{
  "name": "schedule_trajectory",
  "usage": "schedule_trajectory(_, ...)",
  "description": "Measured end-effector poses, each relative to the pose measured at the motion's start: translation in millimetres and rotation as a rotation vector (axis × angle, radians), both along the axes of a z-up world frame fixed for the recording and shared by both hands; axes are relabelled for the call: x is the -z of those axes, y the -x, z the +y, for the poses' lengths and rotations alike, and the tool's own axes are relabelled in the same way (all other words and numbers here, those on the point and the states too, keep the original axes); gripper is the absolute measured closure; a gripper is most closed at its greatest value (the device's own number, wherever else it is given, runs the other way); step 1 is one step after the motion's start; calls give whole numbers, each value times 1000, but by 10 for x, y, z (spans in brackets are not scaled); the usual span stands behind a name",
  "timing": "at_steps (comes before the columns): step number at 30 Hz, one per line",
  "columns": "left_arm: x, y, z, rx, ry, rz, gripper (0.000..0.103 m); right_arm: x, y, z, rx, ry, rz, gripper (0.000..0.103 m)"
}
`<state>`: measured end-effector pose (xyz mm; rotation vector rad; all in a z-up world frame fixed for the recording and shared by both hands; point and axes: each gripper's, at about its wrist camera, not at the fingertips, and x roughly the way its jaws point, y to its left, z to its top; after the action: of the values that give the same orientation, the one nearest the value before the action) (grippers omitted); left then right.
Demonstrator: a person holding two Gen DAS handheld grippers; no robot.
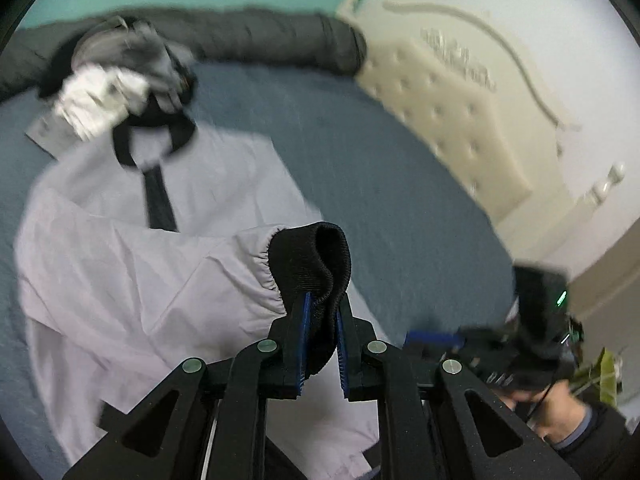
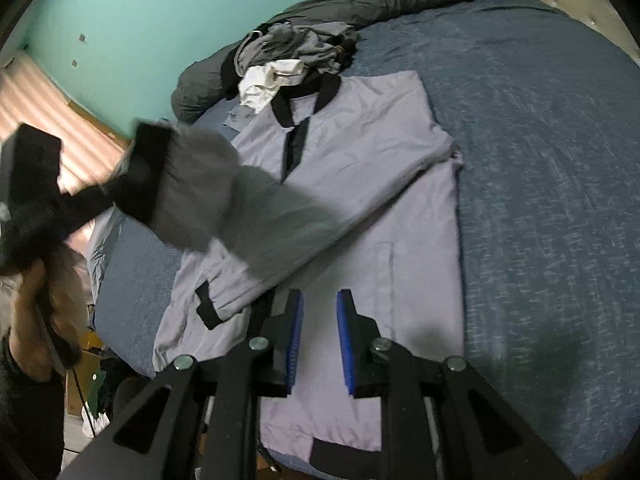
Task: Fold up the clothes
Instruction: 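Carry the held cuff across the jacket front and lay the sleeve down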
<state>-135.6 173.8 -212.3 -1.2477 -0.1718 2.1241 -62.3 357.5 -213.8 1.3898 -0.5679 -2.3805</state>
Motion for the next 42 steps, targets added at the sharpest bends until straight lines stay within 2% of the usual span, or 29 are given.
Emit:
schedule_trajectory(1, 88, -19, 22, 2, 3, -16, 83, 34, 8, 22, 6, 5, -12, 84)
schedule_trajectory(3, 252, -54, 51, 4, 6, -46, 68, 85, 25, 37, 9, 11, -31, 83)
schedule_trajectory(6, 316, -94, -131, -16, 14, -64, 60, 166, 67, -5, 1, 20, -60, 74)
schedule_trajectory(8, 337, -99, -343, -39, 17, -72, 56, 221, 108, -31, 7, 38, -78, 66)
schedule_trajectory(10, 418, -110, -552, -66, 38, -86, 55, 293, 161, -51, 22, 65, -102, 53)
schedule_trajectory(12, 500, -121, -762, -93, 60, -100, 55, 369, 219, -46, 52, 78, -127, 48)
schedule_trajectory(15, 623, -137, -1076, -134, 92, -121, 55, 505, 330, -33, 104, 87, -164, 46)
schedule_trajectory(21, 872, -169, -1683, -212, 154, -163, 54, 862, 581, -121, 127, 36, -242, 45)
schedule_trajectory(25, 1082, -175, -1809, -224, 177, -199, 54, 1057, 679, -194, 136, 31, -290, 45)
schedule_trajectory(29, 1285, -181, -1850, -222, 199, -225, 53, 1110, 720, -297, 113, -1, -285, 45)
schedule_trajectory(32, 1433, -177, -1836, -226, 213, -243, 48, 1125, 723, -334, 108, -27, -281, 45)
schedule_trajectory(36, 1530, -165, -1858, -242, 202, -265, 47, 1053, 699, -362, 94, -81, -247, 58)
schedule_trajectory(37, 1531, -164, -1866, -244, 198, -266, 47, 1031, 691, -372, 87, -98, -236, 70)
schedule_trajectory(39, 1536, -164, -1887, -247, 188, -270, 47, 989, 666, -367, 80, -98, -211, 87)
schedule_trajectory(42, 1541, -173, -1912, -256, 179, -276, 47, 920, 619, -315, 89, -58, -179, 97)
